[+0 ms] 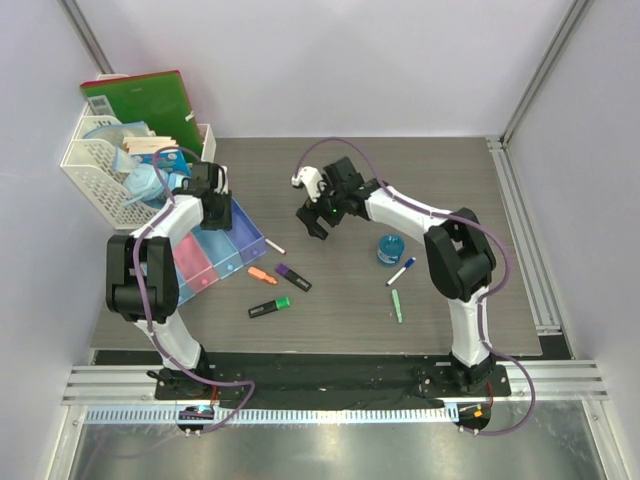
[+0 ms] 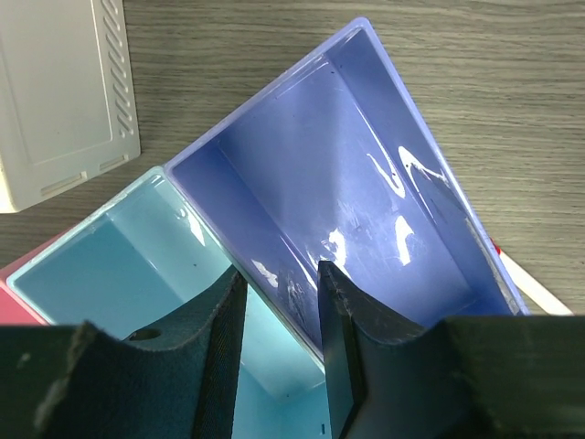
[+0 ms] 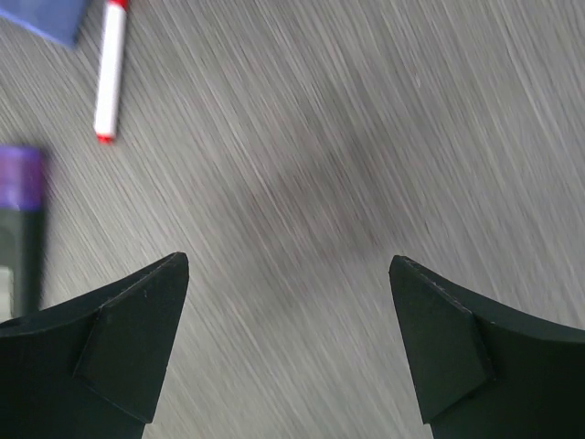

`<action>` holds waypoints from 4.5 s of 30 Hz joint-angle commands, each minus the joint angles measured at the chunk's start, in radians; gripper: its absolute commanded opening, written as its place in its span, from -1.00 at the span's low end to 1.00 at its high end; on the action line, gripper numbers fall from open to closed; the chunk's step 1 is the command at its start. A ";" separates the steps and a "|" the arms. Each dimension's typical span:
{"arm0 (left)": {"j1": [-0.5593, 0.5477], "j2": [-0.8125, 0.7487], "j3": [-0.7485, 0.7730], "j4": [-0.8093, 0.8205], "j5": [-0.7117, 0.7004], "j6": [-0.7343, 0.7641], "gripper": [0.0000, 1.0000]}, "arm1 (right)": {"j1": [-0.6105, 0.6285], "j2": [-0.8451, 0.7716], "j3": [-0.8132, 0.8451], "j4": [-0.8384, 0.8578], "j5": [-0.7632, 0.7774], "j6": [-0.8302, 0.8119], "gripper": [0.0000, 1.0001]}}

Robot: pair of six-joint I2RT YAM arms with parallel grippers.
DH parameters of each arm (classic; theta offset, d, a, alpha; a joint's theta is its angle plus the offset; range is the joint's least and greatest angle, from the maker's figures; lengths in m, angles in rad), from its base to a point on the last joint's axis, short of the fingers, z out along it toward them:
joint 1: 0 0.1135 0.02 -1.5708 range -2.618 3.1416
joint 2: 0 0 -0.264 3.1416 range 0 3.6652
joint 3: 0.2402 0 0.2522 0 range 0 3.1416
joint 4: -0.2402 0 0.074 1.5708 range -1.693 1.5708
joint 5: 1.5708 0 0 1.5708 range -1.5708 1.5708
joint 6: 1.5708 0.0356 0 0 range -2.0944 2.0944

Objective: Sort the stationery into containers
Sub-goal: Pick up the pen from the center of the board, then move the storage box to the center of the board.

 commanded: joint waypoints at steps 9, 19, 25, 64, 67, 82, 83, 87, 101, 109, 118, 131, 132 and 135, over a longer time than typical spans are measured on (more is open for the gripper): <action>-0.008 -0.011 0.017 0.055 -0.026 0.002 -0.26 | 0.099 0.245 0.348 0.020 -0.011 0.111 0.75; -0.008 -0.016 0.017 0.057 -0.046 0.007 -0.26 | 0.147 0.284 0.336 0.018 -0.026 0.145 0.71; -0.008 -0.014 0.022 0.058 -0.051 0.007 -0.26 | 0.177 0.283 0.306 0.020 -0.032 0.151 0.71; -0.008 0.007 0.036 0.057 -0.025 0.037 -0.32 | 0.196 0.219 0.214 -0.023 0.331 0.161 -0.98; -0.009 0.022 0.043 0.069 -0.008 0.036 -0.37 | 0.164 0.188 0.220 -0.028 0.371 0.171 -0.98; -0.123 0.220 0.247 0.062 -0.026 0.053 -0.60 | 0.001 0.000 0.176 -0.028 0.445 0.194 -0.98; -0.134 0.231 0.258 0.059 -0.026 0.051 -0.64 | -0.004 -0.014 0.173 -0.029 0.448 0.193 -0.98; -0.167 0.291 0.327 0.040 -0.031 0.054 -0.66 | -0.030 -0.092 0.152 -0.031 0.450 0.170 -0.98; -0.243 0.277 0.281 0.009 -0.022 0.062 -0.70 | -0.054 -0.160 0.127 -0.036 0.450 0.141 -0.98; -0.284 0.184 0.172 -0.012 -0.006 0.065 -0.84 | -0.053 -0.184 0.105 -0.036 0.442 0.147 -0.98; -0.338 0.191 0.191 -0.032 0.003 0.062 -0.90 | -0.054 -0.215 0.081 -0.036 0.453 0.138 -0.98; -0.456 0.257 0.307 -0.087 0.018 0.047 -0.92 | -0.068 -0.243 0.052 -0.034 0.465 0.133 -0.98; -0.462 0.256 0.309 -0.089 0.018 0.047 -0.93 | -0.068 -0.243 0.052 -0.036 0.464 0.135 -0.98; -0.482 0.265 0.326 -0.096 0.024 0.042 -0.93 | -0.070 -0.250 0.052 -0.034 0.465 0.138 -0.98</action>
